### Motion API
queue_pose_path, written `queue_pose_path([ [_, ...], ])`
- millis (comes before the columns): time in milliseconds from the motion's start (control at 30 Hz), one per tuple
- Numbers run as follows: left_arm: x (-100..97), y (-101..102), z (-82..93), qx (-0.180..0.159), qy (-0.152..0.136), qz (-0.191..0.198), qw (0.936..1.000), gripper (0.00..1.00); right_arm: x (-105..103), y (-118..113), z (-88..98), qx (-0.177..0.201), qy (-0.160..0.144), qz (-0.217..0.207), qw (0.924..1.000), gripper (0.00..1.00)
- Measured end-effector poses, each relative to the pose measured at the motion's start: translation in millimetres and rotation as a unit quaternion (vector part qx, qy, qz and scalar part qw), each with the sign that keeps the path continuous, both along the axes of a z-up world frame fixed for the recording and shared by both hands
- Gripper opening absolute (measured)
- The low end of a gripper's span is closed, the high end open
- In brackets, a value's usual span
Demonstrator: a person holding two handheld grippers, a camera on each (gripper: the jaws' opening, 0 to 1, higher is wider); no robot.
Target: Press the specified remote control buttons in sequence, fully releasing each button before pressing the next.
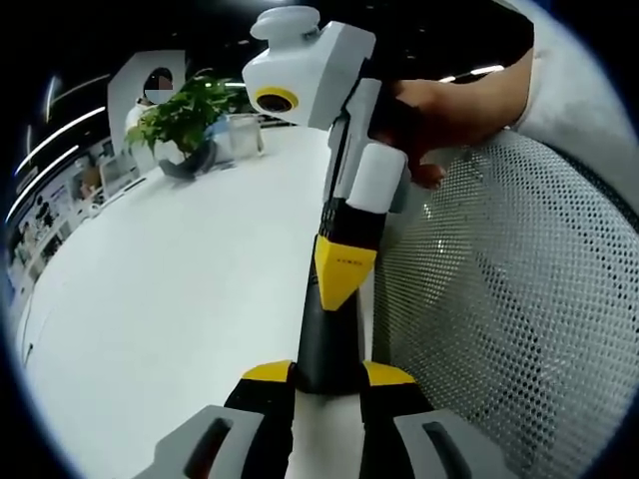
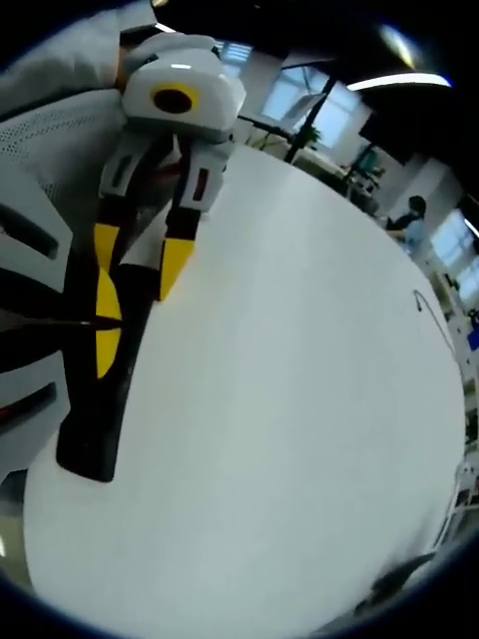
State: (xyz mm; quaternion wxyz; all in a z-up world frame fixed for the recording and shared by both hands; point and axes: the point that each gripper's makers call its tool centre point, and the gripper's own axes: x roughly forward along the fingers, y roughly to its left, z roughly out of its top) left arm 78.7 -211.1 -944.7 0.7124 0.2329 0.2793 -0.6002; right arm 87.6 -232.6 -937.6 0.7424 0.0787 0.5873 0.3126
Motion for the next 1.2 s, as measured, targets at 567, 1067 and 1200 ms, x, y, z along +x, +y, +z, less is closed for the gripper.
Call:
queue_pose_path([
  [567,0.8,1.1,0.0,0.001,0.001,0.005,1.0,0.24,0.8,1.6,0.4,-0.013,-0.008,0.008,0.9999,0.0],
  [1067,3.2,-2.7,0.4,-0.007,-0.001,0.009,0.9999,0.25,3.1,0.9,0.1,-0.01,-0.006,0.013,0.9998,0.0],
  [1200,3.0,-2.5,0.9,-0.008,-0.001,0.009,0.9999,0.25,3.7,1.2,3.1,-0.011,-0.011,0.014,0.9998,0.0],
])
